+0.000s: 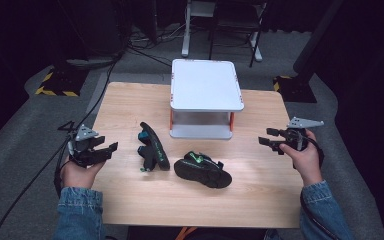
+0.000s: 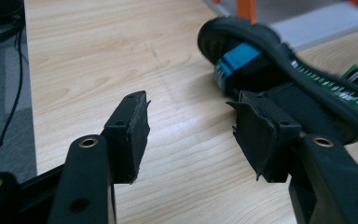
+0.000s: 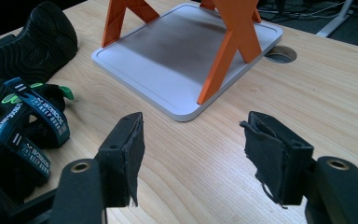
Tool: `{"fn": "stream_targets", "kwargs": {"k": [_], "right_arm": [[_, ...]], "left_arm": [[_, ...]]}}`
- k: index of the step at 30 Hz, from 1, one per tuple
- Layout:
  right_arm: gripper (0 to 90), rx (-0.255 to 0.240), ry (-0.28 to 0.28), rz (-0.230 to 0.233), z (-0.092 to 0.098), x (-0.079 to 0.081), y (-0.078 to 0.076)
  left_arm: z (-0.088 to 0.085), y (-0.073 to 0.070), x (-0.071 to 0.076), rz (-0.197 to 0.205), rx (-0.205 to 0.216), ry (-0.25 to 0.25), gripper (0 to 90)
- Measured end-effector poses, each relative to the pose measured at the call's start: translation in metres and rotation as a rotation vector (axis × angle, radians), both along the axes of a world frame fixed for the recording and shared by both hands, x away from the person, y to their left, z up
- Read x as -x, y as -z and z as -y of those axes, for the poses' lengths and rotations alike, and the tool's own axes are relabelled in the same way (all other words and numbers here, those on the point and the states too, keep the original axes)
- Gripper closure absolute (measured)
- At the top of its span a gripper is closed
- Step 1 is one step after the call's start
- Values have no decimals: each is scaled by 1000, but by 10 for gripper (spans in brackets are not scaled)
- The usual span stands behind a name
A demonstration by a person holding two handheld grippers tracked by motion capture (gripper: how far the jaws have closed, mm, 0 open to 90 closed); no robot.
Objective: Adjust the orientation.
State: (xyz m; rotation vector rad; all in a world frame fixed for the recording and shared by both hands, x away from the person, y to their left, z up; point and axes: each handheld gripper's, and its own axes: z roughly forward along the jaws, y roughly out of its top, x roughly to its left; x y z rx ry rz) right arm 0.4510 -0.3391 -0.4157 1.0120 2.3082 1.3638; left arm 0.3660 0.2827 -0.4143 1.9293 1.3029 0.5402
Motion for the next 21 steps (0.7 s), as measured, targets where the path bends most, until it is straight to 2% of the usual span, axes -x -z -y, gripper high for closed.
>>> {"fn": "stream_targets", "kwargs": {"k": [4, 10, 16, 19, 21], "right_arm": [[376, 5, -3, -7, 0, 1, 2], [373, 5, -3, -16, -1, 1, 2], [370, 19, -15, -29, -7, 2, 6], [367, 27, -18, -32, -8, 3, 8], [367, 30, -16, -37, -7, 6, 9]], "left_arm": [[5, 4, -4, -32, -37, -3, 445], [19, 5, -9, -82, -77, 37, 440], [24, 18, -17, -144, -126, 34, 442], [31, 25, -23, -173, -152, 49, 445], [37, 30, -28, -195, -157, 78, 448]]}}
